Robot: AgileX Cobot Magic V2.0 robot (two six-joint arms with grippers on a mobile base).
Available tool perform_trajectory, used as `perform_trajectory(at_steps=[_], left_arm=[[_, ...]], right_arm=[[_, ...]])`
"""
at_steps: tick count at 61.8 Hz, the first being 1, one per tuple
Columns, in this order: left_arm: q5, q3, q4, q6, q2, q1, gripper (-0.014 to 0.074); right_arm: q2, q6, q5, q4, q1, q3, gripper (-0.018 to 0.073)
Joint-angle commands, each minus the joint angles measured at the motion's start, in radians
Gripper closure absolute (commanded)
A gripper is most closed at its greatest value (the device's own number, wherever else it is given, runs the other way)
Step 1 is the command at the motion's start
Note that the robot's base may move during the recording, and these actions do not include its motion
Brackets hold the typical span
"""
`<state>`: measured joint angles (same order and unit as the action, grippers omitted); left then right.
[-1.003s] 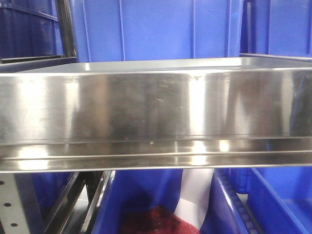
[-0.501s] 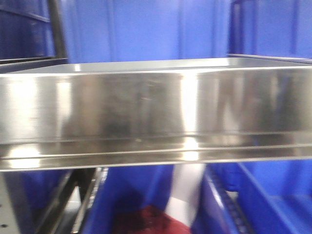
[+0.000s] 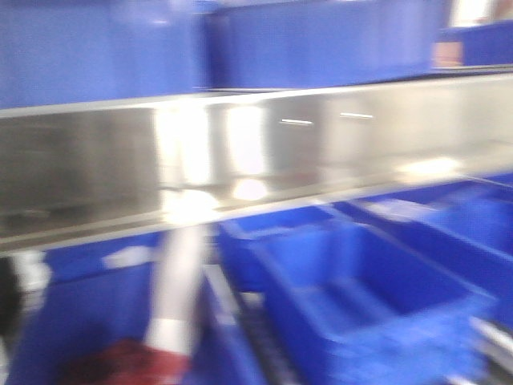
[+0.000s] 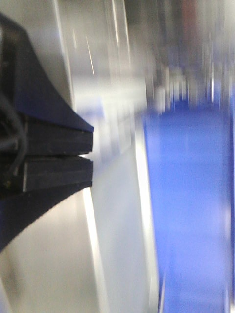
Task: Grab orange capacitor from left shelf to right conveyor
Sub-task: 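Drive the base to the red conveyor holding the cylinder in the right gripper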
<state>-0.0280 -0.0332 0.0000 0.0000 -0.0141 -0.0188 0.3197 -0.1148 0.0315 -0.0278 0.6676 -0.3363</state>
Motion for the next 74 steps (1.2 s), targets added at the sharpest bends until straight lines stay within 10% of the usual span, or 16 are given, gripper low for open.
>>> perform_trajectory(at_steps=[1,74], left_arm=[[0.081,0.008,-0.006,0.000,0.006,0.002,0.0701],[0.081,0.008,-0.006,0.000,0.006,0.002,0.0701]], right_arm=[[0.007,0.004,0.103,-0.011,0.001,-0.028,0.0510],[0.007,0.004,0.104,-0.011,0.001,-0.028,0.0510]])
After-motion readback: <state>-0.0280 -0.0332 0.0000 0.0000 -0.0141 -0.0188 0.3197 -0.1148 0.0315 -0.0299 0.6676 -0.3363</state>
